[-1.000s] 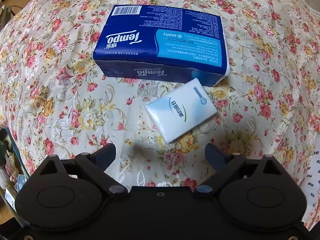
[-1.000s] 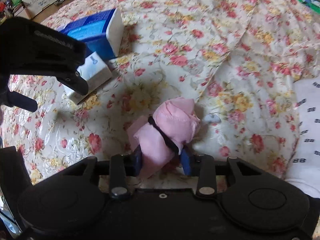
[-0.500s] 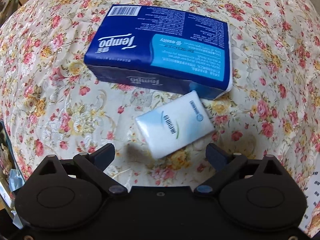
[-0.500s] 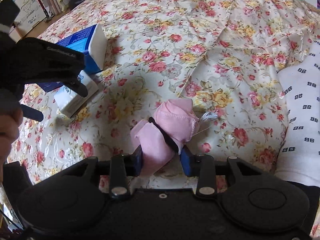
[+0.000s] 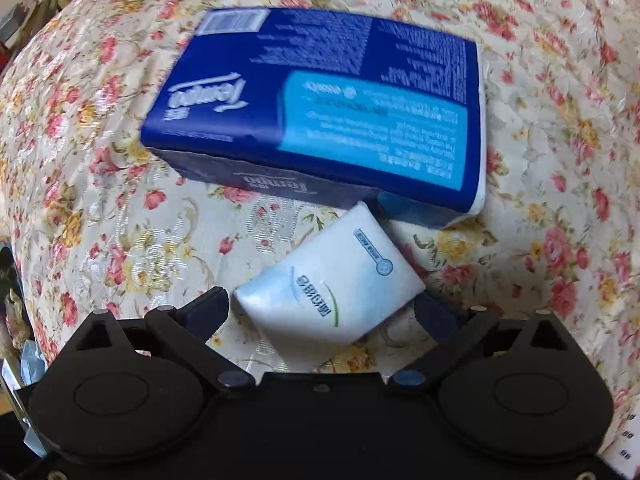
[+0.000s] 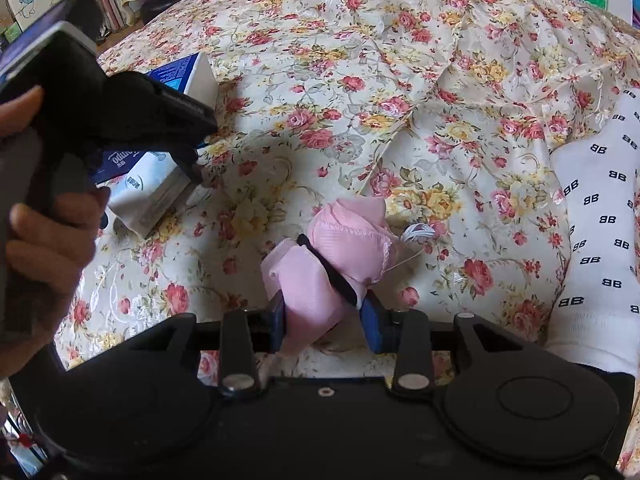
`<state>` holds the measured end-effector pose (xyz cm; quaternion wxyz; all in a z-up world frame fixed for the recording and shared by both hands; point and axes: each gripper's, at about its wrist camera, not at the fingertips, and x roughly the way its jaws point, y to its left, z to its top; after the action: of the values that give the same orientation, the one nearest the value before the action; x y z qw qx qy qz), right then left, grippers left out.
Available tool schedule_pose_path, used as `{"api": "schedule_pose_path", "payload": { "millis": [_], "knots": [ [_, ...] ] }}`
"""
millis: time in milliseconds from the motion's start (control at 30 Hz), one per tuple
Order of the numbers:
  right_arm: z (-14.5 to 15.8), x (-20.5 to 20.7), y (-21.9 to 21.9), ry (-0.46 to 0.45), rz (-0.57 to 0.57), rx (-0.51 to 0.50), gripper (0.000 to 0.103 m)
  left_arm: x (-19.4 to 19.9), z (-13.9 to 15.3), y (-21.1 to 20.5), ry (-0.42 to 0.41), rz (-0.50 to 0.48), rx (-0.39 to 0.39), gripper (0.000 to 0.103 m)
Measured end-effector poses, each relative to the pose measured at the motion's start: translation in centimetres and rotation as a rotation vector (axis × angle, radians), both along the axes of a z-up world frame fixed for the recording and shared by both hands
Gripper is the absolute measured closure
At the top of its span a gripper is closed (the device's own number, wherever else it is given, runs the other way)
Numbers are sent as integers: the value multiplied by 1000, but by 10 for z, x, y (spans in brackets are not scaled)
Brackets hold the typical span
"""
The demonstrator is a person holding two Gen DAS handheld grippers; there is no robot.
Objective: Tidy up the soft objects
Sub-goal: 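Grasp the small white tissue pack with the left tool while the right tool holds the pink mask, then carry the tissue pack and the pink mask over to the gold tray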
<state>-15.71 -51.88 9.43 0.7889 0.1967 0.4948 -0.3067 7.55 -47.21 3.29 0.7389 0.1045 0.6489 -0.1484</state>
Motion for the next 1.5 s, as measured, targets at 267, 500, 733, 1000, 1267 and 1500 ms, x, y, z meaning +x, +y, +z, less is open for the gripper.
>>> {"api": "schedule_pose_path", "payload": {
  "millis": [267, 500, 733, 1000, 1267, 1500],
  "knots": [
    [0, 0, 2, 3, -2, -10, 67, -2, 8, 6, -1, -50, -49, 32],
    [-2, 1, 2, 6, -3, -12, 67, -17, 29, 23, -34, -116, -71, 43],
    [-4, 1, -2, 3, -21, 1, 67, -31, 61, 45, -68, -175, -103, 44],
    [-2, 0, -1, 0, -27, -14, 67, -41, 89, 90, -92, -198, -116, 44],
    [10, -3, 10, 3, -16, -78, 67, -49, 117, 164, -119, -231, -129, 43],
    [32, -13, 40, -20, 11, -99, 67, -47, 130, 258, -164, -179, -91, 43]
  ]
}}
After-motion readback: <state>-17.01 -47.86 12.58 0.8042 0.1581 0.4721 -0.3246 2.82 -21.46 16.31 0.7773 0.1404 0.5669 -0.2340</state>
